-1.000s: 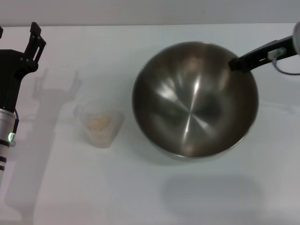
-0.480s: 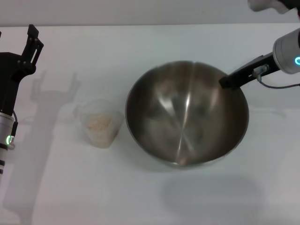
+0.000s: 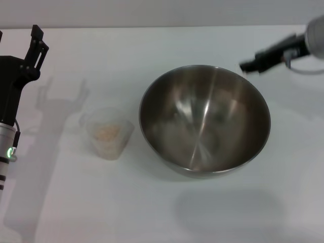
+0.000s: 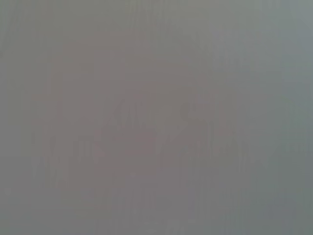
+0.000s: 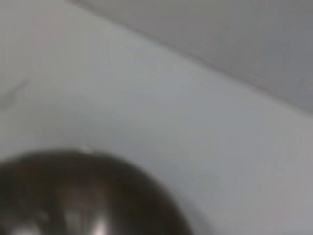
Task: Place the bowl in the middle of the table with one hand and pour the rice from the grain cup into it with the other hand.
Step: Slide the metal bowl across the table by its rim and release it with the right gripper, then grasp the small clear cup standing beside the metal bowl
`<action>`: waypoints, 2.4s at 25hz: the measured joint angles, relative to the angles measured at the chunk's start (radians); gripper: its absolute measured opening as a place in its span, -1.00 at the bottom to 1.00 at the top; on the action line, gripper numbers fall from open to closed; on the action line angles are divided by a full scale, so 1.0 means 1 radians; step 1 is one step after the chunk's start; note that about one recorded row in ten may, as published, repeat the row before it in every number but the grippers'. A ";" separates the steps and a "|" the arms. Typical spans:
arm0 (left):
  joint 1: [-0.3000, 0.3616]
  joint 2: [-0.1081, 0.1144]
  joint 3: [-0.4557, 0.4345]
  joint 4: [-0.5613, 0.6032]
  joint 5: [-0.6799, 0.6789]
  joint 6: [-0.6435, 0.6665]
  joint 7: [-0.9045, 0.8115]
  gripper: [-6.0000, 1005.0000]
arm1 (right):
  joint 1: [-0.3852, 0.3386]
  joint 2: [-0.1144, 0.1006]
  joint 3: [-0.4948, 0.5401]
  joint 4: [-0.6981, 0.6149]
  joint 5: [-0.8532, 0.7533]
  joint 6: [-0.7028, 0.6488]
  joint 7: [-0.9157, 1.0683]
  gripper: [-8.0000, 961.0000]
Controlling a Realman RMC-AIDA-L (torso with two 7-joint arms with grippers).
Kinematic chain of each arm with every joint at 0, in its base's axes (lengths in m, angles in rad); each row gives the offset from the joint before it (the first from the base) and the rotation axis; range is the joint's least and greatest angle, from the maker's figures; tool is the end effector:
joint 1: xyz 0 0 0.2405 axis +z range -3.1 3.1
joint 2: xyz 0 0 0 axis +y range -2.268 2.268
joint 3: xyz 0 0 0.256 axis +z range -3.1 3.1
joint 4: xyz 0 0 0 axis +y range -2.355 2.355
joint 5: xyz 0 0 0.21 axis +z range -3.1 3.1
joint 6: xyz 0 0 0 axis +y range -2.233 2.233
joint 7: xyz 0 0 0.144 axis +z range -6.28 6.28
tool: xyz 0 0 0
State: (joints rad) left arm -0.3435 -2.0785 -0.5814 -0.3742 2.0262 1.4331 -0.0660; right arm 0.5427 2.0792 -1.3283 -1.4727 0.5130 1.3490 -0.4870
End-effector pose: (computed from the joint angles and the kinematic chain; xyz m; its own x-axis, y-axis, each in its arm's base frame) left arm -0.2831 0.2980 -0.0193 0.5573 -0.2746 0.7836 0.7697 -0.1829 -0.6116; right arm 0.1722 0.3822 0.0345 0.7590 -0.6467 -0.0755 -0.5545 -0.5812 -0.5956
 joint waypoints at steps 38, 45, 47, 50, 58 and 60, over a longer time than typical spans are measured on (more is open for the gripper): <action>0.028 0.002 0.112 0.047 0.000 0.035 0.016 0.73 | -0.228 0.001 -0.613 1.111 0.016 -2.850 0.525 -0.09; 0.091 0.007 0.221 0.130 0.000 0.025 0.009 0.73 | -0.209 -0.001 -0.544 1.254 0.016 -2.864 0.564 -0.09; 0.109 0.009 0.251 0.145 0.000 0.025 0.002 0.73 | -0.197 -0.003 -0.527 1.281 0.016 -2.861 0.564 -0.09; 0.134 0.009 0.301 0.160 0.001 0.023 0.000 0.73 | -0.181 -0.006 -0.496 1.303 0.016 -2.861 0.563 -0.09; 0.160 0.007 0.372 0.167 0.000 0.003 0.001 0.73 | -0.151 -0.022 -0.464 1.316 0.015 -2.831 0.560 -0.09; 0.154 0.006 0.388 0.161 0.000 -0.020 0.001 0.73 | -0.148 -0.024 -0.464 1.316 0.015 -2.827 0.558 -0.09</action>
State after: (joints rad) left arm -0.1894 -2.0723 -0.1930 -0.2129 2.0262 1.4134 -0.0648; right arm 0.3947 2.0552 -1.7920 -0.1566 0.5285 -1.4778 0.0709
